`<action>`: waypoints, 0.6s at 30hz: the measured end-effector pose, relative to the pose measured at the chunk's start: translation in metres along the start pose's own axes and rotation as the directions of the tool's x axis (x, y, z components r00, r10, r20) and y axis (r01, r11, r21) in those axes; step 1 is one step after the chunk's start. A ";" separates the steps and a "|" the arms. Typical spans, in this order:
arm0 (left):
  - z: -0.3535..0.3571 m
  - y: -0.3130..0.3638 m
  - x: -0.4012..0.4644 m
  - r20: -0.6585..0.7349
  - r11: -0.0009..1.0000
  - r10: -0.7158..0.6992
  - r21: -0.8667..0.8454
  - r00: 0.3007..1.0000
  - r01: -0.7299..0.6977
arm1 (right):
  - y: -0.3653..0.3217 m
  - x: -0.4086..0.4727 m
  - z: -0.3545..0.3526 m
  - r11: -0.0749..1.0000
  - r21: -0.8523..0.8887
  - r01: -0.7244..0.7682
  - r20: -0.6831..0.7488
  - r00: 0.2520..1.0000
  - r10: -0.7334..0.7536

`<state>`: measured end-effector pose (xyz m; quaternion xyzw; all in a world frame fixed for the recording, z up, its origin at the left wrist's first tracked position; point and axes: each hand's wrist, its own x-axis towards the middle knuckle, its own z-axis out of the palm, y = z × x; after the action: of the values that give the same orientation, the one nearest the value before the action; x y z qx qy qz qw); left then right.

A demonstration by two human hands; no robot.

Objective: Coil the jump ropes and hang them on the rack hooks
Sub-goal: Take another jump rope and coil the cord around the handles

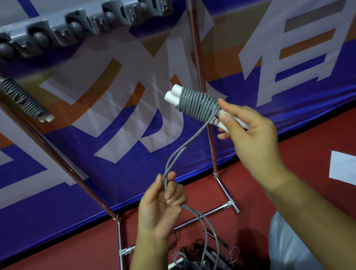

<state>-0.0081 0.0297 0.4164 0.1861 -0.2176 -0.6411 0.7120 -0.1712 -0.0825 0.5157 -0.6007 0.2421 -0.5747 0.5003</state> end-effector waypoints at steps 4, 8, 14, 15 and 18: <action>0.004 -0.009 -0.011 -0.125 0.927 0.089 0.374 0.988 -0.036 | -0.002 -0.001 0.003 1.000 0.017 -0.002 0.015 1.000 0.001; 0.008 -0.020 -0.008 -0.330 0.678 0.178 0.724 0.927 0.127 | 0.003 -0.007 0.010 1.000 -0.016 0.001 0.071 0.997 0.000; 0.014 -0.021 0.010 -0.327 0.062 0.437 0.940 0.838 0.335 | 0.012 -0.020 0.012 0.998 -0.050 -0.032 0.085 0.996 0.036; 0.011 -0.020 0.013 -0.291 -0.043 0.456 0.937 0.841 0.347 | 0.012 -0.019 0.011 0.998 -0.053 -0.031 0.080 0.996 0.035; -0.002 -0.020 0.018 -0.290 -0.218 0.462 0.879 0.838 0.424 | 0.012 -0.019 0.009 0.998 -0.056 -0.022 0.085 0.996 0.027</action>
<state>-0.0221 0.0092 0.4046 0.8375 -0.4223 -0.1224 0.3244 -0.1636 -0.0677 0.4976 -0.6353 0.2435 -0.5355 0.5003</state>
